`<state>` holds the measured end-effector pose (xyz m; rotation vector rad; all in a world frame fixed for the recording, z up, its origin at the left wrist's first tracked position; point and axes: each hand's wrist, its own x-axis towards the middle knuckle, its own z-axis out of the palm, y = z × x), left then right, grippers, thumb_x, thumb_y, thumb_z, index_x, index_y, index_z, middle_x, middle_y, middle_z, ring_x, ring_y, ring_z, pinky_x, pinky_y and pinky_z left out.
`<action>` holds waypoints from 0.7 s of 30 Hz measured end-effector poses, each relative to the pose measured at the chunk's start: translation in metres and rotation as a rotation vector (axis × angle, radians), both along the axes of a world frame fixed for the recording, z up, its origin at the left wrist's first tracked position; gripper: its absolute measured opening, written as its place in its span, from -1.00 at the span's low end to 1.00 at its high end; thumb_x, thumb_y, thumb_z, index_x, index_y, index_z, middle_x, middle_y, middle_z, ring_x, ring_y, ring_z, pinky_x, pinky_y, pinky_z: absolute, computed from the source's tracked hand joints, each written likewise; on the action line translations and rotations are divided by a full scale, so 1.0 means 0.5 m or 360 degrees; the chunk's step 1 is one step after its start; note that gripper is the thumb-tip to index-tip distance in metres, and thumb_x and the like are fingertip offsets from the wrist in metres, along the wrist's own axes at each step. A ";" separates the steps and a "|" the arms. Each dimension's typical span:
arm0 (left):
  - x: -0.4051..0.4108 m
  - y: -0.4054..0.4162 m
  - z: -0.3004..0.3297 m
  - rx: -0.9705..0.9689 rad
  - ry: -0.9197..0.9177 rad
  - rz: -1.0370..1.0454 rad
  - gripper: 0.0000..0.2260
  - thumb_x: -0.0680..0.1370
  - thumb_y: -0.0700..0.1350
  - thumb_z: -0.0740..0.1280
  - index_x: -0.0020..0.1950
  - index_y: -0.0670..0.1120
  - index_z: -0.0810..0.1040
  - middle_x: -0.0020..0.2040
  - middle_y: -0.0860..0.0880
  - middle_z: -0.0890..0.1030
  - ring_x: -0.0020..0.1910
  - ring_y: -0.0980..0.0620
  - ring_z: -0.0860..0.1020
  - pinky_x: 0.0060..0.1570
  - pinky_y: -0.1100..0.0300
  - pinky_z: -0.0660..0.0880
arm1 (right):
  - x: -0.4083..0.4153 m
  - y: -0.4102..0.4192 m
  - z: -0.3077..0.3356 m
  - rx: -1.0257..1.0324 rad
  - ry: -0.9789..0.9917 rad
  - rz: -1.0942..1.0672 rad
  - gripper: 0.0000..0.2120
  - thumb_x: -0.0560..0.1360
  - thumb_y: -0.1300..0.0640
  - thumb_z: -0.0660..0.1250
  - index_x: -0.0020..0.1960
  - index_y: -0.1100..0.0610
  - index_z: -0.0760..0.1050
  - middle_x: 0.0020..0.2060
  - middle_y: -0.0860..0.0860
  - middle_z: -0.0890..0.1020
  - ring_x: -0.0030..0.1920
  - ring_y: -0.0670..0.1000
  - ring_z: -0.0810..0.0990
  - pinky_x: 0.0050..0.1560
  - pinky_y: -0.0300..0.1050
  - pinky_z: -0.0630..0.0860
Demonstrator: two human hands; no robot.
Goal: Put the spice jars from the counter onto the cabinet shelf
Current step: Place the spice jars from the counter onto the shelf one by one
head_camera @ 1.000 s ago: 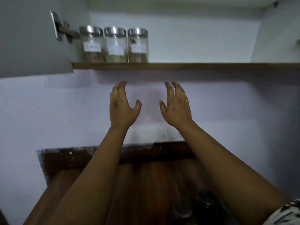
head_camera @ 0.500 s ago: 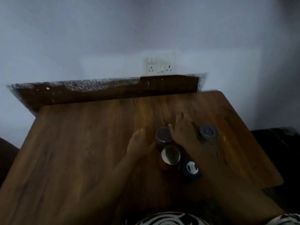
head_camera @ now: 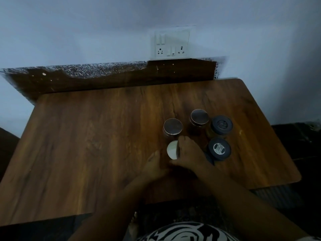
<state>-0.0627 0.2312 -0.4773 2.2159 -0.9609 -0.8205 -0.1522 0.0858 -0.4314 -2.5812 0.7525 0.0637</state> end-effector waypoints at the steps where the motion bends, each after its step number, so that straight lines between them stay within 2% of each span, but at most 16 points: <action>1: 0.004 0.001 0.006 -0.0036 0.0017 0.0014 -0.26 0.41 -0.02 0.52 0.47 -0.12 0.22 0.37 -0.06 0.38 0.39 -0.01 0.36 0.28 0.21 0.31 | 0.001 -0.003 0.011 0.0018 -0.0010 0.0006 -0.21 0.17 -0.20 0.56 0.25 0.10 0.36 0.18 0.03 0.47 0.17 0.03 0.47 0.10 -0.10 0.50; 3: 0.024 0.005 0.035 -0.0099 0.0055 0.0069 -0.16 0.30 0.06 0.59 0.45 -0.06 0.23 0.30 0.01 0.36 0.29 0.07 0.36 0.20 0.20 0.36 | 0.004 -0.010 0.039 0.0057 -0.0032 -0.0046 -0.23 0.17 -0.26 0.54 0.23 0.08 0.41 0.14 0.00 0.51 0.12 0.00 0.51 0.04 -0.12 0.51; 5: 0.053 0.007 0.080 -0.0173 0.0208 0.0096 -0.11 0.24 0.10 0.61 0.44 0.00 0.24 0.32 0.06 0.36 0.29 0.08 0.37 0.21 0.14 0.42 | 0.014 -0.020 0.082 0.0090 -0.0083 -0.0096 -0.26 0.20 -0.35 0.48 0.20 0.07 0.43 0.09 -0.01 0.54 0.06 -0.02 0.54 -0.01 -0.13 0.54; 7: 0.069 0.005 0.126 -0.0252 0.0407 0.0026 -0.17 0.26 0.07 0.60 0.43 0.05 0.27 0.32 0.08 0.42 0.30 0.07 0.43 0.23 0.08 0.48 | 0.028 -0.032 0.134 0.0191 -0.0158 -0.0133 -0.30 0.24 -0.41 0.42 0.15 0.08 0.44 0.03 -0.02 0.53 -0.02 -0.05 0.54 -0.11 -0.18 0.53; 9: 0.066 -0.002 0.162 -0.0362 0.0431 0.0018 -0.28 0.31 0.02 0.59 0.37 0.11 0.30 0.24 0.14 0.46 0.22 0.10 0.49 0.15 0.09 0.55 | 0.044 -0.046 0.185 0.0382 -0.0208 -0.0184 -0.34 0.30 -0.39 0.39 0.16 0.08 0.44 0.01 -0.01 0.51 -0.03 -0.03 0.54 -0.14 -0.17 0.53; 12: 0.060 -0.020 0.206 -0.0612 0.0497 0.0224 -0.40 0.31 -0.01 0.59 0.26 0.08 0.39 0.19 0.04 0.53 0.10 0.04 0.57 0.01 0.07 0.62 | 0.068 -0.063 0.230 0.0850 -0.0330 -0.0206 -0.32 0.25 -0.41 0.41 0.16 0.03 0.45 0.09 0.00 0.54 0.05 0.01 0.56 -0.04 -0.05 0.57; 13: 0.061 -0.024 0.217 -0.0677 0.0671 0.0278 -0.37 0.29 -0.01 0.59 0.28 0.01 0.42 0.20 -0.04 0.55 0.08 0.01 0.59 -0.04 0.11 0.62 | 0.074 -0.068 0.239 0.1069 -0.0386 -0.0187 -0.29 0.21 -0.38 0.45 0.20 0.01 0.44 0.15 0.02 0.53 0.10 0.04 0.56 0.06 0.04 0.58; 15: 0.063 -0.023 0.245 -0.0805 0.1164 0.0336 -0.34 0.28 0.03 0.51 0.32 -0.10 0.41 0.15 -0.14 0.56 -0.04 0.01 0.63 -0.17 0.22 0.59 | 0.084 -0.071 0.254 0.1501 -0.0487 -0.0112 -0.33 0.25 -0.17 0.51 0.29 0.01 0.42 0.23 0.07 0.50 0.19 0.12 0.54 0.20 0.19 0.53; 17: 0.066 -0.012 0.269 -0.0898 0.1578 0.0310 -0.35 0.26 0.09 0.45 0.28 -0.07 0.38 0.09 -0.17 0.56 -0.12 -0.01 0.64 -0.24 0.22 0.58 | 0.092 -0.068 0.269 0.1815 -0.0545 -0.0027 -0.45 0.37 0.04 0.45 0.33 0.07 0.42 0.26 0.12 0.50 0.23 0.16 0.52 0.24 0.19 0.50; 18: 0.071 -0.008 0.272 -0.0935 0.1705 0.0275 -0.28 0.23 0.12 0.50 0.31 -0.05 0.36 0.13 -0.19 0.55 -0.05 -0.06 0.65 -0.19 0.16 0.59 | 0.096 -0.064 0.276 0.1897 -0.0575 -0.0010 -0.48 0.41 0.08 0.42 0.34 0.09 0.42 0.25 0.14 0.52 0.23 0.16 0.52 0.22 0.15 0.51; 20: 0.078 -0.006 0.287 -0.0949 0.1731 0.0221 -0.16 0.19 0.17 0.57 0.37 -0.02 0.30 0.24 -0.20 0.51 0.10 -0.14 0.60 -0.08 0.08 0.59 | 0.109 -0.058 0.280 0.1904 -0.0644 -0.0033 -0.51 0.42 0.10 0.43 0.32 0.10 0.43 0.23 0.14 0.53 0.19 0.14 0.55 0.13 0.07 0.56; 21: 0.079 -0.010 0.292 -0.0926 0.1562 0.0251 -0.16 0.22 0.16 0.58 0.38 0.01 0.27 0.28 -0.17 0.48 0.14 -0.12 0.57 -0.07 0.09 0.60 | 0.117 -0.055 0.280 0.1822 -0.0677 -0.0080 -0.53 0.41 0.10 0.46 0.29 0.09 0.45 0.21 0.12 0.53 0.16 0.13 0.56 0.09 0.06 0.58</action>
